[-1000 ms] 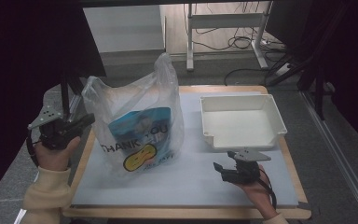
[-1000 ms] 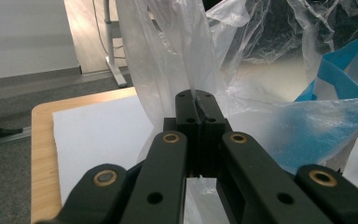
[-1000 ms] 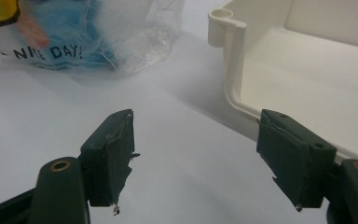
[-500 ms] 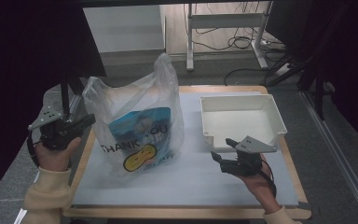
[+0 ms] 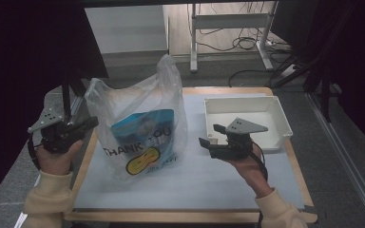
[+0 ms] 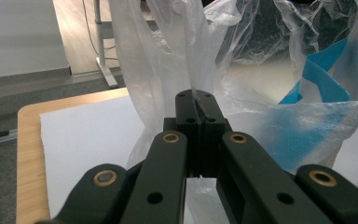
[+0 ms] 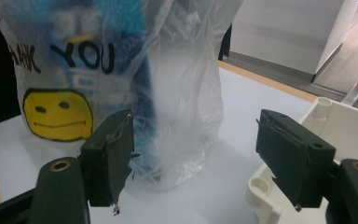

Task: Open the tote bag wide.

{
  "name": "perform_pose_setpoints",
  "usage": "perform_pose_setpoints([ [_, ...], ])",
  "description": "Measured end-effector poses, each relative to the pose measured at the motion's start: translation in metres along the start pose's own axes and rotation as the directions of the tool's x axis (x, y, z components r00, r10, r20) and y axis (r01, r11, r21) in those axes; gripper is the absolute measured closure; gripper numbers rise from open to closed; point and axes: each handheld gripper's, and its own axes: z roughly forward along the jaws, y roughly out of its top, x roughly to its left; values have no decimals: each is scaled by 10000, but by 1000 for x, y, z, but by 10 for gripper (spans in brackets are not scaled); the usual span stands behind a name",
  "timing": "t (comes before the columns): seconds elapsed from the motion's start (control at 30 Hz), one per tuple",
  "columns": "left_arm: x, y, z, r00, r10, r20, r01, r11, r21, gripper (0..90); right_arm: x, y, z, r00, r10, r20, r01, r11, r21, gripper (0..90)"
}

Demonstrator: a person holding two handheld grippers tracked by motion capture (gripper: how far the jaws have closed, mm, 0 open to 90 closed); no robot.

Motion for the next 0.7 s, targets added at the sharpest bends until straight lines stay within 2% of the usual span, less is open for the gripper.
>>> perform_pose_setpoints([
  [0.7, -2, 0, 0, 10000, 48, 69, -48, 10000, 7, 899, -3, 45, 14, 9997, 128, -216, -138, 9987, -499, 292],
])
